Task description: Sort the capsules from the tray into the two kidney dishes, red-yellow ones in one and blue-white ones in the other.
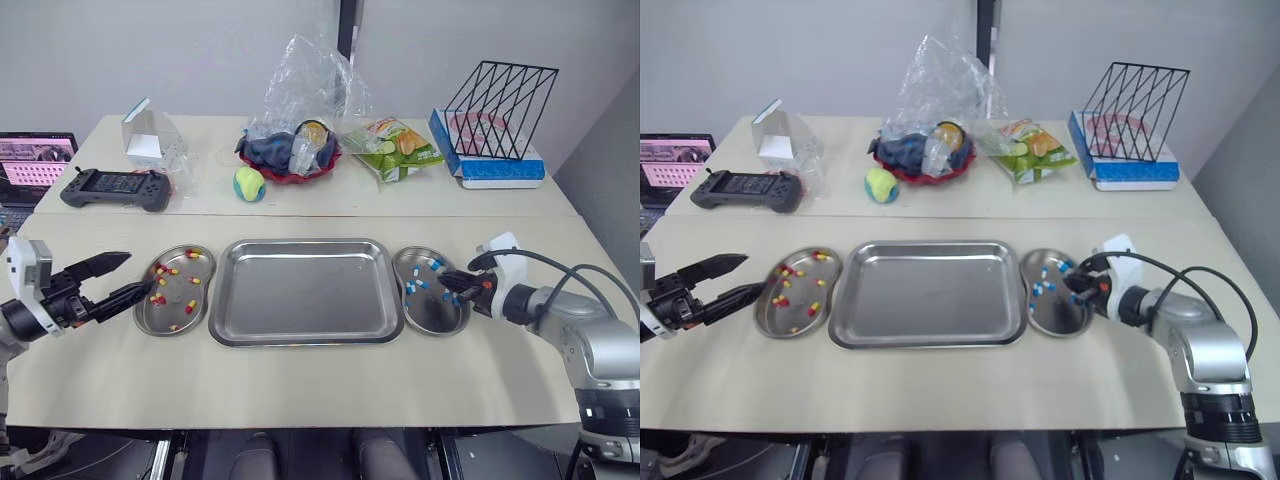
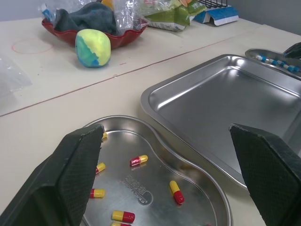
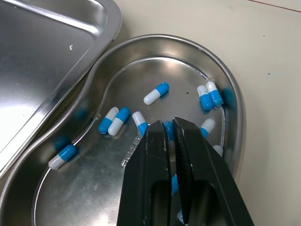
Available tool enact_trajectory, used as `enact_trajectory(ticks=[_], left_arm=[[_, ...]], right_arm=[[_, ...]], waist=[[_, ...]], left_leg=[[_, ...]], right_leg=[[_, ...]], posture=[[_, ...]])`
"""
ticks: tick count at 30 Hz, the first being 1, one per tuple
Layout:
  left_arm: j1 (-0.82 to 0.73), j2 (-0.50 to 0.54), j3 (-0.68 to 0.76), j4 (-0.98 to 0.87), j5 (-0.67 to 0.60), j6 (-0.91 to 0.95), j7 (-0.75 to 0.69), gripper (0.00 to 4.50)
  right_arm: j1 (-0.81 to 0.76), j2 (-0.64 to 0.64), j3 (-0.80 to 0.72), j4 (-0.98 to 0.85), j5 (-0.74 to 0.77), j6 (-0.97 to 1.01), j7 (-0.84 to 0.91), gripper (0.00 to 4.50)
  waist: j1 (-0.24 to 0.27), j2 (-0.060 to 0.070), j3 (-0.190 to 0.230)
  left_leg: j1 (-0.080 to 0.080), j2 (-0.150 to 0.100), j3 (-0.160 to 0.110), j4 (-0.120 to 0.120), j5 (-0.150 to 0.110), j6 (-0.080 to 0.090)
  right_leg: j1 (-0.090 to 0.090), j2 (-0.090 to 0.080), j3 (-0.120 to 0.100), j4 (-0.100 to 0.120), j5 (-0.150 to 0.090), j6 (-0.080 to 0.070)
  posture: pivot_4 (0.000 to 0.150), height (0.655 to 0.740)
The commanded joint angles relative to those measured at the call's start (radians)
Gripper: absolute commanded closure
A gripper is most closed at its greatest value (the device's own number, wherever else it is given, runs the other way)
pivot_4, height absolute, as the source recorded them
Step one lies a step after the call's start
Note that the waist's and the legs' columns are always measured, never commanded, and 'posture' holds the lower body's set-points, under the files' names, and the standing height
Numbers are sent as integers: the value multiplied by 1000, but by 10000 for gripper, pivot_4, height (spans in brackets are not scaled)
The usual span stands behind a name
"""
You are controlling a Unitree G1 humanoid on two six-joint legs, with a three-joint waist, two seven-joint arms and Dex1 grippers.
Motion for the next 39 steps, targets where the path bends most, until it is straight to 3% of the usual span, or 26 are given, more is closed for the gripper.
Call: enact_trajectory(ticks=[1,10,16,19,22,31,39], left_arm=[[-23,10,9,9,2,-24,-10,0],[-32,13,10,19,11,-31,-20,0],[-18,20,15,34,24,-21,6,0],[-14,28,30,107,58,-2,87,0],[19,21,59,170,106,-96,135,0],[97,-15,115,229,137,-188,271,0],[129,-35,96,227,181,-175,371,0]], right_arm=[[-18,-14,-23,-14,20,-7,9,31535],[-78,-57,-51,33,34,-9,21,397],[-106,-105,-91,123,-4,-89,26,121],[-138,-114,-173,278,-20,-287,27,121],[-118,-135,-191,399,-82,-527,48,121],[-144,-127,-247,779,-91,-822,68,121],[-144,-114,-273,890,-60,-907,93,121]], waist=[[0,0,0],[6,0,0],[14,0,0],[14,0,0],[14,0,0],[13,1,0],[12,1,0]], left_leg=[[0,0,0,0,0,0],[0,0,0,0,0,0],[0,0,0,0,0,0],[0,0,1,0,0,0],[0,0,1,0,0,0],[2,0,2,0,0,0],[3,0,3,0,0,0]], right_leg=[[0,0,0,0,0,0],[0,0,0,0,0,0],[0,0,0,0,0,0],[0,0,0,-1,0,0],[0,0,0,-1,0,0],[1,-1,1,-1,0,0],[2,-1,2,-1,0,0]], posture=[[1500,7174],[1500,7174],[1500,7174],[1500,7174],[1500,7174],[1500,7174],[1500,7174]])
